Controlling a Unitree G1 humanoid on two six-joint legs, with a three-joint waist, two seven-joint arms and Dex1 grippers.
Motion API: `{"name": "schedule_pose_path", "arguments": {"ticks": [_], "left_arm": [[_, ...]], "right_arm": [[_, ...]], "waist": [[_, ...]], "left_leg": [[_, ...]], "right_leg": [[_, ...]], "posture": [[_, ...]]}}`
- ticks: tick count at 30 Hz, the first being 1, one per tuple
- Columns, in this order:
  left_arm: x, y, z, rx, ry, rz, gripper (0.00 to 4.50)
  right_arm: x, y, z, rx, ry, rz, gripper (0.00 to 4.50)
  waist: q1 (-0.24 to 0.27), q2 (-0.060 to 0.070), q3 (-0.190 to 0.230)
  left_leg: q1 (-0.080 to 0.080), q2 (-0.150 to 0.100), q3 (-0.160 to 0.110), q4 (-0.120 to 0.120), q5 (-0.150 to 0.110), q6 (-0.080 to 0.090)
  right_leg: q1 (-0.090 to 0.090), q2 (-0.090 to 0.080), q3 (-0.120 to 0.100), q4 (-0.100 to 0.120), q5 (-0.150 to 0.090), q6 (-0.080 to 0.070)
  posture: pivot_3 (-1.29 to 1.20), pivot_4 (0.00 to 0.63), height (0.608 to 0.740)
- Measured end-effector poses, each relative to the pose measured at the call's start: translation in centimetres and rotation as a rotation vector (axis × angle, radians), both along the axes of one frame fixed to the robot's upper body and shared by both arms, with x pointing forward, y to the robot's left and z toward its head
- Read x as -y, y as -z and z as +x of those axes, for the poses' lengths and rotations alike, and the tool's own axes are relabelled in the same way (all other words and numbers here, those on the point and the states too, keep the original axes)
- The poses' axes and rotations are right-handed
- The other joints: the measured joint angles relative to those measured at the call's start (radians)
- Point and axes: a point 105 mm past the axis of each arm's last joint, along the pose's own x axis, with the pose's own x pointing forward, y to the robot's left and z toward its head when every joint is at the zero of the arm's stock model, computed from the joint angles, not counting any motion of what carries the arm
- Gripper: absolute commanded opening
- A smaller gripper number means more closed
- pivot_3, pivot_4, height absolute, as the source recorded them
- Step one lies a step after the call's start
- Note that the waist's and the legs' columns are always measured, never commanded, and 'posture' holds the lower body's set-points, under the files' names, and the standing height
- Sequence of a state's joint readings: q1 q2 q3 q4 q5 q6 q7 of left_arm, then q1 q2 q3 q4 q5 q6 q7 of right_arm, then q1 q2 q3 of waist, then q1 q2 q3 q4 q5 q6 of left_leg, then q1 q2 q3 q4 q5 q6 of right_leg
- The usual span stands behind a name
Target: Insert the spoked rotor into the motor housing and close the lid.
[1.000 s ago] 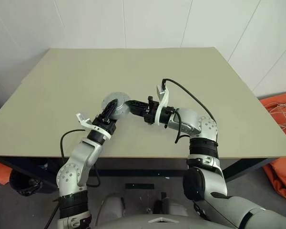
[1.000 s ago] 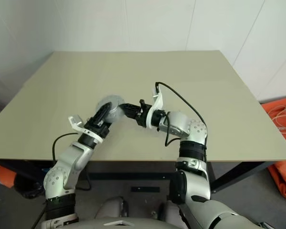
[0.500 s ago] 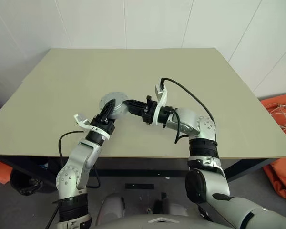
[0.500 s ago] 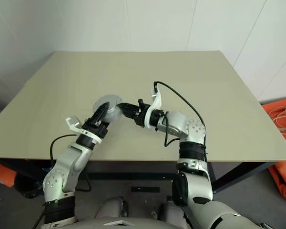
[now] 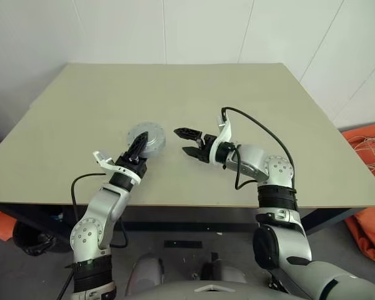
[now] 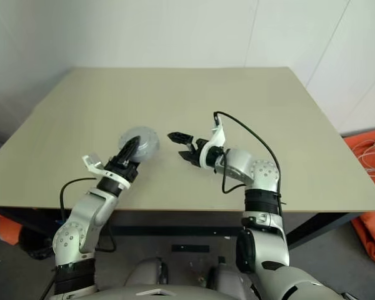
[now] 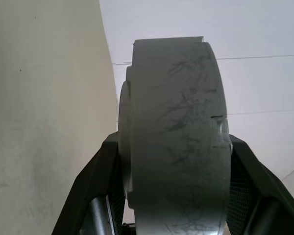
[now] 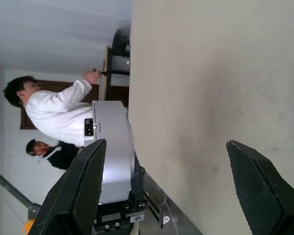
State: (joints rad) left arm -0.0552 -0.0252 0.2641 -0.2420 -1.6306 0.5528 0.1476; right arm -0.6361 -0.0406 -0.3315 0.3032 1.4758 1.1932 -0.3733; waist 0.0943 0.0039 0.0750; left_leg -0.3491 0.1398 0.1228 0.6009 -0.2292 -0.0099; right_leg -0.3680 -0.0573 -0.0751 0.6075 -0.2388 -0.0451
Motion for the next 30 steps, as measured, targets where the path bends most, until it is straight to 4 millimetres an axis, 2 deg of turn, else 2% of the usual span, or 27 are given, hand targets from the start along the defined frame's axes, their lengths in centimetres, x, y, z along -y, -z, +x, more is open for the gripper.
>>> {"name": "schedule_pose_path", "arguments": {"ticks": [4, 8, 13, 18, 30], "left_arm": [[-1.1, -0.1, 0.5, 0.000, -0.075, 0.040, 2.11], [-2.7, 0.1, 0.9, -0.010, -0.165, 0.071, 2.11], [-5.0, 1.6, 1.7, -0.087, -0.308, 0.115, 2.11], [-7.5, 2.5, 1.6, -0.140, -0.427, 0.131, 2.11], [-10.8, 2.7, 1.2, -0.184, -0.638, 0.140, 2.11]], "right_arm": [[1.2, 1.4, -0.1, -0.028, 0.032, -0.035, 4.44], [1.7, 1.4, 0.0, -0.025, 0.043, -0.036, 4.44], [1.8, 1.4, 0.0, -0.022, 0.044, -0.032, 4.44], [1.9, 1.4, 0.0, -0.018, 0.044, -0.037, 4.44], [1.7, 1.8, -0.2, -0.019, 0.022, -0.051, 4.44]], "waist": [[0.000, 0.000, 0.000], [-0.001, 0.000, 0.000], [-0.001, -0.001, 0.000], [-0.001, -0.002, 0.000], [0.000, -0.007, -0.001]], "left_leg": [[0.000, 0.000, 0.000, 0.001, 0.000, 0.000], [0.000, 0.000, 0.000, 0.001, 0.000, 0.000], [0.000, 0.000, 0.000, 0.003, 0.000, 0.000], [-0.001, 0.000, -0.001, 0.003, 0.000, 0.000], [-0.001, 0.000, -0.001, 0.004, 0.000, 0.000]], "right_leg": [[0.000, 0.000, 0.000, 0.000, 0.000, 0.000], [0.000, 0.000, 0.000, 0.000, 0.000, 0.001], [0.001, 0.000, 0.000, 0.000, 0.001, 0.001], [0.000, 0.000, 0.000, 0.000, 0.001, 0.001], [0.001, 0.000, 0.000, 0.001, 0.001, 0.002]], "posture": [[0.00, 0.000, 0.740], [0.00, 0.000, 0.740], [0.00, 0.000, 0.740], [0.00, 0.000, 0.740], [0.00, 0.000, 0.740]]}}
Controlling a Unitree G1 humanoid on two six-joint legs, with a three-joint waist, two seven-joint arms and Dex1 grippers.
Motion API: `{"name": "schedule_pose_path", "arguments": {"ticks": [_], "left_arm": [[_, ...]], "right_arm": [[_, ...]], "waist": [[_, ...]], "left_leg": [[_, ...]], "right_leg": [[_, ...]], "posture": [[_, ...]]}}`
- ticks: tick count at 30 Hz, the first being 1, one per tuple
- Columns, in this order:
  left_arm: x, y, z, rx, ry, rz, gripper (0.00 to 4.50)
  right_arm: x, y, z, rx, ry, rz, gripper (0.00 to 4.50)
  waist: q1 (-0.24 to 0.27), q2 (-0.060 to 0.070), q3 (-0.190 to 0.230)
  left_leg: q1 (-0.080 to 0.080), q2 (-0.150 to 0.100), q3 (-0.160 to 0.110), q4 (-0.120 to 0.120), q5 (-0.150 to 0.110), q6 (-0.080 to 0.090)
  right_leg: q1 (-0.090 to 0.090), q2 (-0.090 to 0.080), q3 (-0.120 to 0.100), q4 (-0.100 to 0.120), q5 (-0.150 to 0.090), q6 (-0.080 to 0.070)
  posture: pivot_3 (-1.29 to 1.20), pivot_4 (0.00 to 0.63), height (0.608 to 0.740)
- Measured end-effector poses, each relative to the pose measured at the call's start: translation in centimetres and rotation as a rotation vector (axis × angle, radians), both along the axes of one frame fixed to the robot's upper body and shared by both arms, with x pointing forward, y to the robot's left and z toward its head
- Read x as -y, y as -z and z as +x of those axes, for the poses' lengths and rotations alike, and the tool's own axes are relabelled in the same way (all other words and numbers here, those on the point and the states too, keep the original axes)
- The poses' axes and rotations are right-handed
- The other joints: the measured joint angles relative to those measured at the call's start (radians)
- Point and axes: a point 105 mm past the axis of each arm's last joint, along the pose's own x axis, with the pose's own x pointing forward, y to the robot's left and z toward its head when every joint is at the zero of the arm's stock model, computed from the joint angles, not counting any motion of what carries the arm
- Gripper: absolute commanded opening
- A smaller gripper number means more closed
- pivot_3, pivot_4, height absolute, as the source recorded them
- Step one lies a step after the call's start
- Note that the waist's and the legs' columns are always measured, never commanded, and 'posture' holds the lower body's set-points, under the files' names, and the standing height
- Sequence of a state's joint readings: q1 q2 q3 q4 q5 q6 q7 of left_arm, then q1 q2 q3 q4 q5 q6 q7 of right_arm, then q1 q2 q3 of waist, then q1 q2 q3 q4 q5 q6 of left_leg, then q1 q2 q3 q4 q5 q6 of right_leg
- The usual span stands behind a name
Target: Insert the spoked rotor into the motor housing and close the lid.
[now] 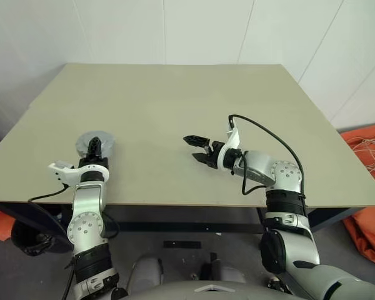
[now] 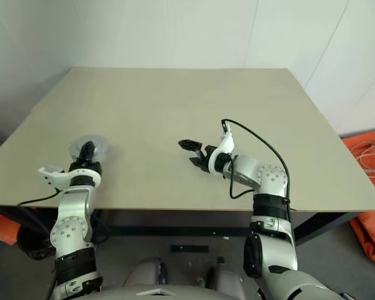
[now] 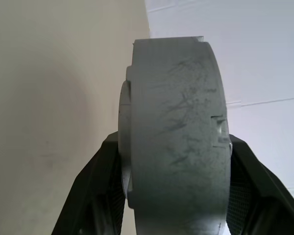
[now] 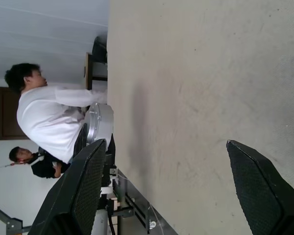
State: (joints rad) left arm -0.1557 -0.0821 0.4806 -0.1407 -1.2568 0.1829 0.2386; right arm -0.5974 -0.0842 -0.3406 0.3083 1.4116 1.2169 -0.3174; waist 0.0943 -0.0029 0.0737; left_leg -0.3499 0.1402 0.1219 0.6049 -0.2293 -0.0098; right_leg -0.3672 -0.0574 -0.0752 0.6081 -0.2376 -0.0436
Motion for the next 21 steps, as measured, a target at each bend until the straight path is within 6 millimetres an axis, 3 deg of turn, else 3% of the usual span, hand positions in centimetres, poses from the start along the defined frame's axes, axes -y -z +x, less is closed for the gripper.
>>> {"name": "schedule_pose_path", "arguments": {"ticks": [13, 21], "left_arm": [[-3.5, 1.8, -1.6, -0.142, -0.216, 0.016, 2.11], [-3.8, 3.0, -1.8, -0.191, -0.226, -0.005, 2.11]], "right_arm": [[-0.3, 0.2, -0.1, -0.006, -0.027, -0.010, 4.44], [-0.5, 0.3, -0.3, -0.007, -0.041, -0.008, 4.44]], "waist": [[0.000, -0.004, -0.002], [0.000, -0.007, -0.003]], "left_leg": [[0.000, 0.000, 0.000, 0.002, 0.000, 0.000], [0.000, 0.000, -0.001, 0.003, 0.000, 0.000]], "right_leg": [[0.001, 0.000, 0.000, 0.000, 0.000, 0.000], [0.001, 0.000, 0.000, 0.000, 0.001, 0.000]], "posture": [[0.00, 0.000, 0.740], [0.00, 0.000, 0.740]]}}
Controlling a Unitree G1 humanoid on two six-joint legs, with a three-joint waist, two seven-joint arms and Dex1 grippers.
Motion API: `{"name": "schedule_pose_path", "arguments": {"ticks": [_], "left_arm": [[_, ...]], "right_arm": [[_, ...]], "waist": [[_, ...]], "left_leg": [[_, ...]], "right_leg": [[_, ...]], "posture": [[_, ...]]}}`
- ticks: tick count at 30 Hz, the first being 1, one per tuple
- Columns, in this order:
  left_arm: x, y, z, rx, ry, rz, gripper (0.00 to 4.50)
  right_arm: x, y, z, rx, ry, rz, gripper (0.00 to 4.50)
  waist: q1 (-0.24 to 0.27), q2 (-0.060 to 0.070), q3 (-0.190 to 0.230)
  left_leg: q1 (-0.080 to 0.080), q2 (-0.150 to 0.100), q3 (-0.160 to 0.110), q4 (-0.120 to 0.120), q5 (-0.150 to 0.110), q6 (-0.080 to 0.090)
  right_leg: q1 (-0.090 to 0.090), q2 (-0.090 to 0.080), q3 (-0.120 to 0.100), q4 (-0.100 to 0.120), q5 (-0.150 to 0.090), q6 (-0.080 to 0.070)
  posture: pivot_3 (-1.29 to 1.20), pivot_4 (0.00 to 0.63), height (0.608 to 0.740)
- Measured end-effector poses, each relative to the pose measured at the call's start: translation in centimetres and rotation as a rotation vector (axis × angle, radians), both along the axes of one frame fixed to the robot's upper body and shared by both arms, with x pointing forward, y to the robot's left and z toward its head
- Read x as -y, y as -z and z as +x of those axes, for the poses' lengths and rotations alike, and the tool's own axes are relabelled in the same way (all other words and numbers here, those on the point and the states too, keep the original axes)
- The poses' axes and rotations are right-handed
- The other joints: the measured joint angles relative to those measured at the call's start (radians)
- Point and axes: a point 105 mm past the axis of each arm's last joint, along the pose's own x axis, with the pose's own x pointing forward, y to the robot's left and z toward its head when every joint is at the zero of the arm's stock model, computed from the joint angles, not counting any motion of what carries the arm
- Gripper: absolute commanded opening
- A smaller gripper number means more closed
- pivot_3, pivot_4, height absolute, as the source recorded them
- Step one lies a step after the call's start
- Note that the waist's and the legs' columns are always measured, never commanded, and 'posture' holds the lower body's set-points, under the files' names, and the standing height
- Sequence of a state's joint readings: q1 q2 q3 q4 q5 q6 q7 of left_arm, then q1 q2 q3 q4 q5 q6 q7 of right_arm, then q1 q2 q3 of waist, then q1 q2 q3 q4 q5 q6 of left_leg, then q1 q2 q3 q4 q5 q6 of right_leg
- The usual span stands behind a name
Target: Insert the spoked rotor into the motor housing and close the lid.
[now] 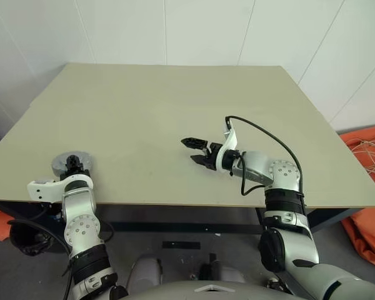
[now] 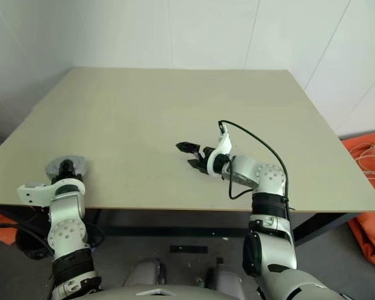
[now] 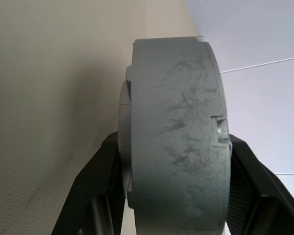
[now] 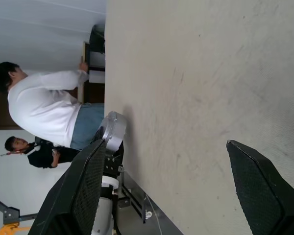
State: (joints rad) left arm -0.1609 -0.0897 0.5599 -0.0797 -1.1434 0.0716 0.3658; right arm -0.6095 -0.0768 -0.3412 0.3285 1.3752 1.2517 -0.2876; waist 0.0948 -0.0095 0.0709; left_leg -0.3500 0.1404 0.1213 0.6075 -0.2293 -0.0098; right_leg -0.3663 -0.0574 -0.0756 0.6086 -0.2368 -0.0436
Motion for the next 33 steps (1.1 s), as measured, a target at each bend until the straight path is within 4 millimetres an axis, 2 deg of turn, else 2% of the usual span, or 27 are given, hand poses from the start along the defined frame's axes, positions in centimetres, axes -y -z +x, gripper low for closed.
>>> {"name": "schedule_pose_path", "arguments": {"ticks": [4, 11, 12, 23, 33], "left_arm": [[0.2, 0.2, 0.1, -0.007, 0.014, -0.006, 2.11], [0.4, 0.3, 0.2, -0.005, 0.031, -0.013, 4.38], [0.4, 0.1, 0.3, 0.001, 0.033, -0.009, 4.47], [0.8, 0.2, 0.0, -0.017, 0.053, -0.011, 4.47], [1.5, 0.2, -1.9, -0.075, 0.090, 0.011, 4.47]], "right_arm": [[-0.1, 0.0, 0.0, -0.001, -0.003, 0.002, 4.44], [-0.2, 0.0, -0.1, -0.002, -0.006, 0.002, 4.44], [-0.2, 0.0, -0.1, -0.002, -0.006, 0.002, 4.44], [-0.3, 0.0, -0.1, -0.002, -0.007, 0.001, 4.44], [-0.4, 0.1, 0.0, -0.001, -0.009, -0.005, 4.44]], "waist": [[0.000, 0.000, 0.000], [0.000, -0.001, -0.001], [0.000, 0.000, -0.001], [-0.001, 0.000, -0.002], [-0.002, 0.000, -0.002]], "left_leg": [[0.000, 0.000, 0.000, 0.000, 0.000, 0.000], [0.000, 0.000, 0.000, 0.000, 0.000, 0.000], [0.001, 0.000, 0.000, 0.000, 0.000, 0.000], [0.002, 0.000, 0.000, 0.001, 0.000, 0.000], [0.002, 0.001, 0.000, 0.001, 0.000, 0.000]], "right_leg": [[0.000, 0.000, 0.000, 0.000, 0.000, 0.000], [0.001, 0.000, 0.000, 0.000, 0.000, 0.000], [0.001, 0.000, 0.000, 0.000, 0.000, 0.000], [0.002, 0.000, 0.000, 0.000, 0.000, 0.000], [0.002, 0.000, 0.000, 0.000, 0.000, 0.000]], "posture": [[0.00, 0.000, 0.740], [0.00, 0.000, 0.740], [0.00, 0.000, 0.740], [0.00, 0.000, 0.740], [0.00, 0.000, 0.740]]}}
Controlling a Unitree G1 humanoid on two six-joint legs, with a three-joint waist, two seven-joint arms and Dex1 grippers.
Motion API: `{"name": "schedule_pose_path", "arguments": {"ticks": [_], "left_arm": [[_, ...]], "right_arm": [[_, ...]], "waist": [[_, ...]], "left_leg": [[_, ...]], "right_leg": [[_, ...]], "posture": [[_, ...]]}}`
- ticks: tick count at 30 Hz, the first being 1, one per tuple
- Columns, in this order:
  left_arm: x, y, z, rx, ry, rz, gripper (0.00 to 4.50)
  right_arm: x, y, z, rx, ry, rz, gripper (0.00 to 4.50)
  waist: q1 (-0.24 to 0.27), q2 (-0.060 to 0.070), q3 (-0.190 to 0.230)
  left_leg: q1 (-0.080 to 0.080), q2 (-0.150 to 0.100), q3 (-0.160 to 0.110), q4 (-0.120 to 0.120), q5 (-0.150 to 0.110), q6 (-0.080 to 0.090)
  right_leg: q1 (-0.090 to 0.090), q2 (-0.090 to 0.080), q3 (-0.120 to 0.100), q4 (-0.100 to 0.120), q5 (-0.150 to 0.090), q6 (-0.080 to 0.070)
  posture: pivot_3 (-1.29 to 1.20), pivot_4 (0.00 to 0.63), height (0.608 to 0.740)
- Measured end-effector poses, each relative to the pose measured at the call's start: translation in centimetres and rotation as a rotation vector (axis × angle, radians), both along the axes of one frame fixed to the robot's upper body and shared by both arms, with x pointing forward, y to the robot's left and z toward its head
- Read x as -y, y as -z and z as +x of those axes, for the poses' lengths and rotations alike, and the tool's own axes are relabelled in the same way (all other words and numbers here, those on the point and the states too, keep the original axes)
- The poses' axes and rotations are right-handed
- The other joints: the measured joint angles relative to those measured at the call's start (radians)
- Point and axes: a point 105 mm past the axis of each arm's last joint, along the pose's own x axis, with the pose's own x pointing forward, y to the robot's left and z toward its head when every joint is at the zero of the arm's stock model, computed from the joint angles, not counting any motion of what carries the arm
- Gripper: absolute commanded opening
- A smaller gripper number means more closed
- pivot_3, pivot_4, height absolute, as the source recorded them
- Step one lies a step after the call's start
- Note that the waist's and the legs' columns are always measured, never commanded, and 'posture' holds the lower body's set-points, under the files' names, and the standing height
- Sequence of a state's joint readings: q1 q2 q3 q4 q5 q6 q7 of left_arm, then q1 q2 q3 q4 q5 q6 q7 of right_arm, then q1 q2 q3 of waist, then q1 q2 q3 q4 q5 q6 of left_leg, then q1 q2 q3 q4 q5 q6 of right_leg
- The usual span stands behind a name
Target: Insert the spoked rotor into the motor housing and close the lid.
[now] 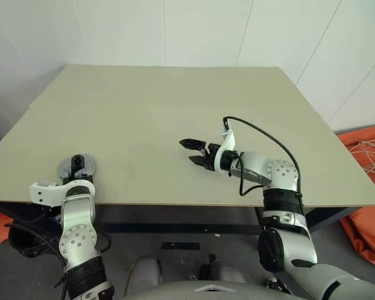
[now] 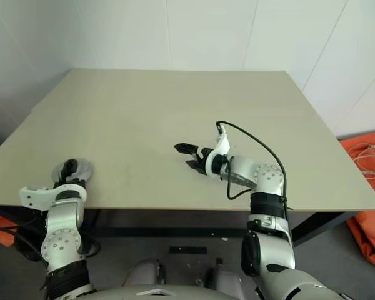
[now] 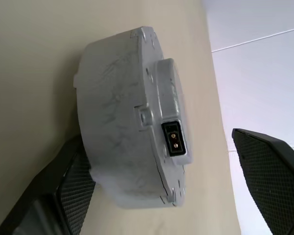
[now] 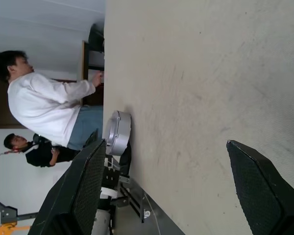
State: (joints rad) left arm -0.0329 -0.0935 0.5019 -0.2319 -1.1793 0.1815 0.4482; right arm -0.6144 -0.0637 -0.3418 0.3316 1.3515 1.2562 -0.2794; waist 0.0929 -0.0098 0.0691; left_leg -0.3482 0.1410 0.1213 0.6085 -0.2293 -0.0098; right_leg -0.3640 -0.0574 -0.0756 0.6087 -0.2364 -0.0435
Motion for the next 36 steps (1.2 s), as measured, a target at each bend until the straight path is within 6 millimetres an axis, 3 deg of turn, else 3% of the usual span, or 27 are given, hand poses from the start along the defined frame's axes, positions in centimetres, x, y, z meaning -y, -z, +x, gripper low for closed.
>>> {"name": "schedule_pose_path", "arguments": {"ticks": [13, 23, 30, 36], "left_arm": [[1.7, -0.2, -2.5, -0.036, 0.073, -0.056, 4.47], [6.8, -0.7, -2.2, 0.005, 0.360, -0.136, 4.47], [8.9, -3.2, -1.0, 0.087, 0.654, 0.161, 4.47], [10.8, -4.0, 0.2, 0.086, 0.841, 0.638, 4.47]], "right_arm": [[-0.4, 0.1, -0.1, -0.002, -0.014, 0.006, 4.44], [-0.8, 0.2, -0.2, -0.005, -0.022, 0.008, 4.44], [-0.7, 0.3, -0.2, -0.006, -0.018, 0.006, 4.44], [0.1, 1.1, -0.1, 0.022, -0.002, -0.079, 4.44]], "waist": [[0.000, 0.000, 0.000], [0.000, 0.000, 0.000], [-0.003, 0.001, -0.001], [-0.001, 0.002, -0.002]], "left_leg": [[0.000, 0.000, 0.000, 0.000, 0.000, 0.000], [0.000, 0.000, 0.000, 0.001, 0.000, 0.000], [0.001, 0.001, 0.001, 0.000, 0.000, -0.001], [0.001, 0.001, 0.001, 0.000, 0.000, -0.001]], "right_leg": [[0.000, 0.000, 0.000, 0.000, 0.000, 0.000], [0.000, 0.000, 0.000, 0.000, 0.000, 0.001], [0.000, 0.001, 0.000, 0.000, 0.000, 0.001], [-0.001, 0.001, 0.000, 0.000, 0.001, 0.001]], "posture": [[0.00, 0.000, 0.740], [0.00, 0.000, 0.740], [0.00, 0.000, 0.740], [0.00, 0.000, 0.740]]}}
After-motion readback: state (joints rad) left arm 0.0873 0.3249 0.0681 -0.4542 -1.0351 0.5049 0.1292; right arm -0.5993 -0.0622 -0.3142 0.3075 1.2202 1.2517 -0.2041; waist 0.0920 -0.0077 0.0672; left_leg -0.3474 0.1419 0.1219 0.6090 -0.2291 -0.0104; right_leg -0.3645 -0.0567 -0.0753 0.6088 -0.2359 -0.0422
